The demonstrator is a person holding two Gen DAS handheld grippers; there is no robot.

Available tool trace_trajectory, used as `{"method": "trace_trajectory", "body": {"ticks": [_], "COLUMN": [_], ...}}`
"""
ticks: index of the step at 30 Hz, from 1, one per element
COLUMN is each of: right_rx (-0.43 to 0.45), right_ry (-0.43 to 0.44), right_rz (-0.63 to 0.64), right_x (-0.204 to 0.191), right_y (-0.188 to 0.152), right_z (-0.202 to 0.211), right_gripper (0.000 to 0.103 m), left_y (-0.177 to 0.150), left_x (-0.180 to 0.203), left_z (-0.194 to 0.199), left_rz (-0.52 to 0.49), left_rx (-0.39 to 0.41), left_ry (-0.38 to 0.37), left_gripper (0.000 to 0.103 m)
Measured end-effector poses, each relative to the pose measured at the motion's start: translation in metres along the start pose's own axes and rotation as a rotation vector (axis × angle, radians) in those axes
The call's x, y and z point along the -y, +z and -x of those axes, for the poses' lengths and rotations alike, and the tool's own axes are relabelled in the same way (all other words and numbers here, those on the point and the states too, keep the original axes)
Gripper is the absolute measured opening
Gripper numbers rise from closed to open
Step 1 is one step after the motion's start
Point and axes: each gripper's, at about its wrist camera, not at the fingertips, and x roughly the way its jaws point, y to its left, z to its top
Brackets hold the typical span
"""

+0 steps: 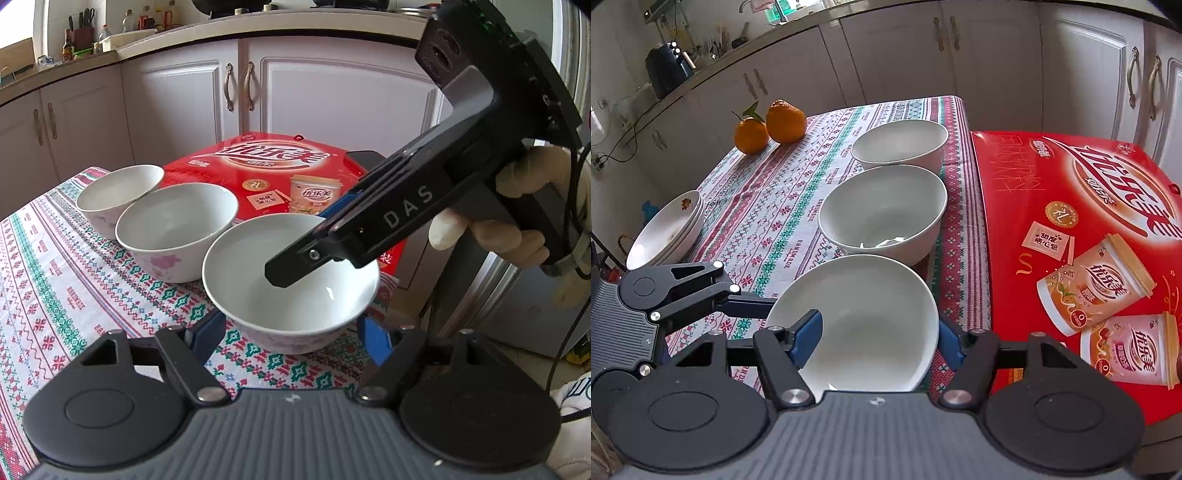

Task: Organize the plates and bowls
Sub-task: 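Grasp a white bowl rim with the right tool and lift it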

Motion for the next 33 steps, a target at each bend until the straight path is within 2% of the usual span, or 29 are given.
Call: {"method": "trace_trajectory", "body": {"ticks": [11, 33], "right_rx": [-0.001, -0.029], "right_ry": [0.033, 0.151], "right_rz": [-0.011, 0.111], "right_x": [-0.012, -0.087], "right_y": [0.003, 0.028], "right_z": [0.002, -0.031], "right_gripper": [0.071, 0.071], "left_y": [-0.006, -0.042], "left_x": [-0.005, -0.044], "left_z": [0.015, 0.079], "left_rz": [0.010, 0.111], "left_rx": [-0.002, 0.006], "left_ry": [0.005, 0.121], "left_gripper": [0.078, 0.078]}}
